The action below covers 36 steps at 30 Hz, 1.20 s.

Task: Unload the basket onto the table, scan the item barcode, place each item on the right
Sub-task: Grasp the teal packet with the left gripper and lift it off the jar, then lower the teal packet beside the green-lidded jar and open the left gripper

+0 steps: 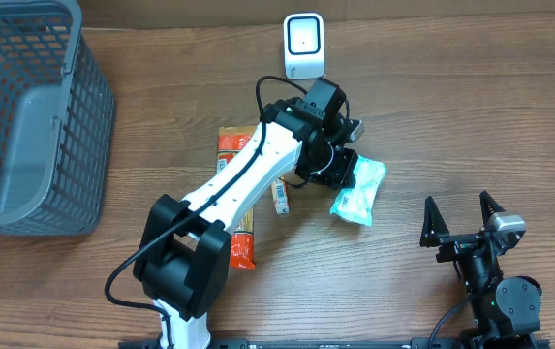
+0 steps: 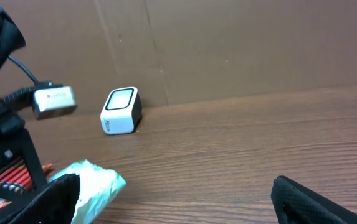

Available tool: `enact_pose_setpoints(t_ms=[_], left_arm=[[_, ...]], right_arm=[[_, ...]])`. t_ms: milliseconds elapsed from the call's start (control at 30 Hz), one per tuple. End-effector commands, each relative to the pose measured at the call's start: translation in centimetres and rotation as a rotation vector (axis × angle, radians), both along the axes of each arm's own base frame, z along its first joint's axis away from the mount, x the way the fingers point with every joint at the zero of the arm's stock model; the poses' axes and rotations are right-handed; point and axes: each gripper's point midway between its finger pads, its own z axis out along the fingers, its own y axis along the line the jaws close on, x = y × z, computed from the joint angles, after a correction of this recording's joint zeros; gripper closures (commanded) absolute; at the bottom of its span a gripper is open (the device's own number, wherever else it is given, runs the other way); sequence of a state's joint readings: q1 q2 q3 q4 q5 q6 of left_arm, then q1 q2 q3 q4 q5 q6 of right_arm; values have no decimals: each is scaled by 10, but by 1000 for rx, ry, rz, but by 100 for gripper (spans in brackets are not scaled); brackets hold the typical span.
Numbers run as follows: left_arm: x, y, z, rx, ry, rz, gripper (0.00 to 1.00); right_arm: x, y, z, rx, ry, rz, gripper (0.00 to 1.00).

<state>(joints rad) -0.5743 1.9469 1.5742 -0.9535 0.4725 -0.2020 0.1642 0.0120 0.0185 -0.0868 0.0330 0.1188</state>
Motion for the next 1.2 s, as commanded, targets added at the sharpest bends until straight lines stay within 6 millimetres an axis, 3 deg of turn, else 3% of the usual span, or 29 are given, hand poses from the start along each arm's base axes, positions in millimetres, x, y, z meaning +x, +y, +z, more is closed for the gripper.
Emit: enact_pose_setpoints(t_ms=[0, 167, 467, 633, 933, 1167], left_arm=[[12, 1, 39, -54, -80, 28, 96], [21, 18, 43, -51, -76, 75, 96], [48, 68, 37, 3, -56, 219, 96], [44, 87, 27, 90, -36, 249, 96], [11, 78, -1, 146, 53, 212, 96], [-3, 59, -6, 153, 74, 209, 96]], right_arm=[[0, -1, -2, -4, -4, -6, 0], [0, -1, -2, -4, -4, -6, 0], [0, -1, -2, -4, -4, -6, 0], [0, -1, -2, -4, -4, -6, 0], [0, -1, -2, -4, -4, -6, 0], [0, -1, -2, -4, -4, -6, 0]])
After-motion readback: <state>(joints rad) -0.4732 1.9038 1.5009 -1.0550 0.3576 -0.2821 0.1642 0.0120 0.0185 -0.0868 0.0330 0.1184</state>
